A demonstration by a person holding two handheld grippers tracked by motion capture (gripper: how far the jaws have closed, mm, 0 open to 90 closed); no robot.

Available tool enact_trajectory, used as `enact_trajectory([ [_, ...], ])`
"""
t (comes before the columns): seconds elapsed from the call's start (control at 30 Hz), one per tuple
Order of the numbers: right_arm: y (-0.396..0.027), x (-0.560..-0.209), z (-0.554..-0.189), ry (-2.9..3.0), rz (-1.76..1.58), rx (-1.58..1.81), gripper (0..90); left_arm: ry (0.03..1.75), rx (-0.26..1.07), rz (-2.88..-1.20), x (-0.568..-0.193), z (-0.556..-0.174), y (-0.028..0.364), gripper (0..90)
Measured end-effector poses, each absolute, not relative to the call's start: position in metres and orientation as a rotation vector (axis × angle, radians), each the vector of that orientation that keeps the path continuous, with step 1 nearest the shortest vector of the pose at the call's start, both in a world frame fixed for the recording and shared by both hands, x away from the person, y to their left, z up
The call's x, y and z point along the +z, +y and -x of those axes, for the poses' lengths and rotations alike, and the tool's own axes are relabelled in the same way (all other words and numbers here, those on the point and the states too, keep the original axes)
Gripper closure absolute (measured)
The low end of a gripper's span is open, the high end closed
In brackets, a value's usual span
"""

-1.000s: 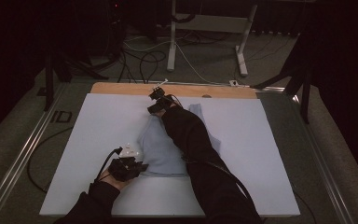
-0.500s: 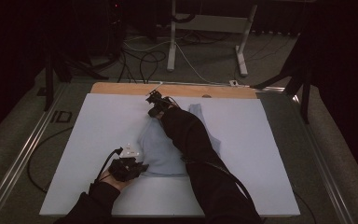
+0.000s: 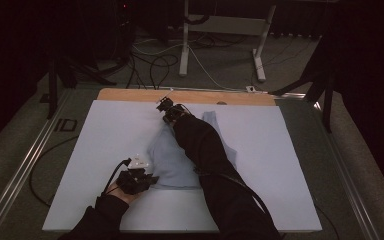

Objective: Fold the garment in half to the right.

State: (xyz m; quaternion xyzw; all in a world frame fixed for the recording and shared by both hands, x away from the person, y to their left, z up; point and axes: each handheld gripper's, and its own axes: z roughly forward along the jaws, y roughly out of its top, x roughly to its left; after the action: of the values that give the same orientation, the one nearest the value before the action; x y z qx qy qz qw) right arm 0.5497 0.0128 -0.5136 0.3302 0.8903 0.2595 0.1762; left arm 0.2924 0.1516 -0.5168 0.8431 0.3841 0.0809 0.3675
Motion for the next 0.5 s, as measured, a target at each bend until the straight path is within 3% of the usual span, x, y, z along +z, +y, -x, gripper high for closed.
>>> enact_trajectory([
  [0.5,0.006,-0.496,-0.544,2.478,-0.896,0.744,86.2,0.983,0.205,-2.141,-0.51,-0.291,0.152,83.3],
])
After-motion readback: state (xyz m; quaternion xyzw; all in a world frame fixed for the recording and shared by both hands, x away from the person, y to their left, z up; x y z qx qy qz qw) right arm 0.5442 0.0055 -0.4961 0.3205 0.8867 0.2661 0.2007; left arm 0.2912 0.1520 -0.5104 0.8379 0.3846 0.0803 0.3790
